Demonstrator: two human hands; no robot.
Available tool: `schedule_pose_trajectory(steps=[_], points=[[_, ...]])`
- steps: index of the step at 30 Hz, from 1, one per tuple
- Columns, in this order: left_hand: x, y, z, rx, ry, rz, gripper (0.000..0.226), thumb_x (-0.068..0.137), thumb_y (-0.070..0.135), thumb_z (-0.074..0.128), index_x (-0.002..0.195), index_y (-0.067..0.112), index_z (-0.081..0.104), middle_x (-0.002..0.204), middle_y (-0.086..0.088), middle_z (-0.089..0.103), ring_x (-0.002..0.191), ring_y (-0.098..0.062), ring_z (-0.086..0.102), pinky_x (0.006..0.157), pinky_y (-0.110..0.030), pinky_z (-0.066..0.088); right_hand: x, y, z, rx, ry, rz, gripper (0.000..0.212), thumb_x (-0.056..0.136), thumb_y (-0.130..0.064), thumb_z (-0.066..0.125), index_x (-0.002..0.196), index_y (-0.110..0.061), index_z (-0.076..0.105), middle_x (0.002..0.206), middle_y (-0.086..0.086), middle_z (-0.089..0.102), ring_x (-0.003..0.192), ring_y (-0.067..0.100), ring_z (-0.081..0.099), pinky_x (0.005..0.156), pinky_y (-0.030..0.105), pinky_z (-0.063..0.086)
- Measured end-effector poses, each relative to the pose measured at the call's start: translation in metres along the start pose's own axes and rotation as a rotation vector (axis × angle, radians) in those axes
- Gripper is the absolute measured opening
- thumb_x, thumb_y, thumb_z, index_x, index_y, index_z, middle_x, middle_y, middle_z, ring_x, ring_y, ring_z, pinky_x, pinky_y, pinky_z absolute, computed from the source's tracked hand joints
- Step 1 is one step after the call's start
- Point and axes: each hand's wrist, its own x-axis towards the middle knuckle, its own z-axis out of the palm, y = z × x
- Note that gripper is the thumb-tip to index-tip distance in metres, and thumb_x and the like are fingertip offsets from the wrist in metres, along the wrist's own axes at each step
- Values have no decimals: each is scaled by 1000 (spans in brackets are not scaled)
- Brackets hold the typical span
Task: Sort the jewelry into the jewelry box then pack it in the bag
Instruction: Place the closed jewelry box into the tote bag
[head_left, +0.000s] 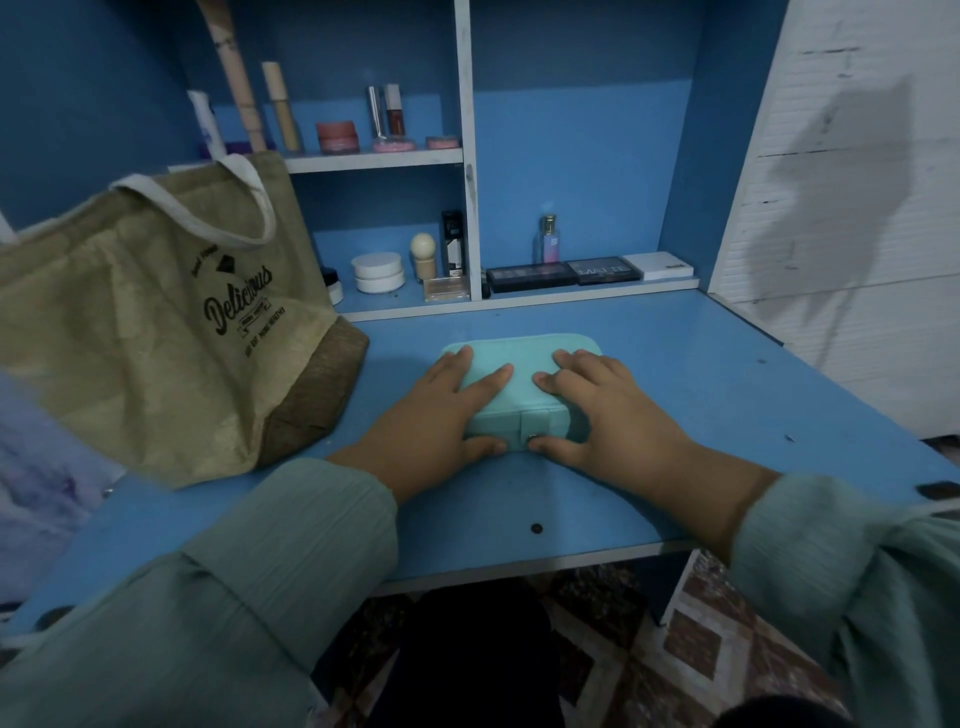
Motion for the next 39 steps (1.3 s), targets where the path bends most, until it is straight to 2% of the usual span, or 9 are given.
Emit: schedule_pose_trajectory(steps=[7,13,17,19,22,25,29,35,39], points=[[-1,4,-2,-135,8,-56,67,93,49,41,148,32,6,157,-2,-10,143,-14,-12,111,-24,-6,3,4,-1,-13,-57,-3,66,81,-45,63,138,-19,42,146,5,31,133,23,21,110,26,15],[-1,8,-4,-481,-8,-244,66,94,46,38,149,25,9,156,-1,-17,144,-14,-7,112,-24,3,8,9,-11,171,-126,48,41,96,-35,43,134,-23,44,143,-1,32,134,17,18,103,19,13],[-4,9,-10,-566,-15,-330,66,97,43,36,150,20,2,157,-3,5,143,-18,11,107,-19,16,20,8,-10,157,-123,99,34,95,-36,45,127,-26,49,133,-3,40,131,22,27,107,26,16],[-5,5,-17,-537,-8,-373,62,98,40,38,149,20,11,154,-4,21,138,-20,27,103,-19,24,30,2,-14,45,-146,112,33,94,-38,44,123,-26,51,129,-1,44,127,25,34,109,34,23],[-12,-3,-38,-510,76,-422,47,96,36,44,141,24,37,137,-3,50,118,-19,52,98,-26,41,54,-18,-29,-22,-195,105,25,93,-38,45,108,-24,58,117,1,53,112,23,48,94,35,40],[-26,-12,-72,-299,241,-433,36,96,34,44,130,27,51,124,5,58,109,-14,55,83,-17,37,87,-47,-44,-13,-181,37,21,92,-39,48,104,-26,58,109,-2,59,102,19,54,80,28,42],[-46,-39,-128,25,592,-411,28,94,30,46,115,25,63,114,-3,58,106,-22,52,89,-28,37,143,-93,-60,86,-116,-84,26,90,-38,54,113,-26,54,115,0,59,96,17,54,79,27,42],[-72,-92,-181,378,688,-629,44,91,38,30,115,16,61,111,-14,54,103,-36,50,86,-43,42,217,-156,-81,291,-92,-241,37,93,-29,52,127,-19,48,129,3,51,111,18,51,86,25,41],[-83,-122,-206,276,438,-810,31,94,31,38,113,20,60,117,-12,55,110,-31,50,91,-36,42,258,-184,-74,151,-180,-401,43,92,-36,51,133,-25,45,134,5,46,121,25,46,102,40,39]])
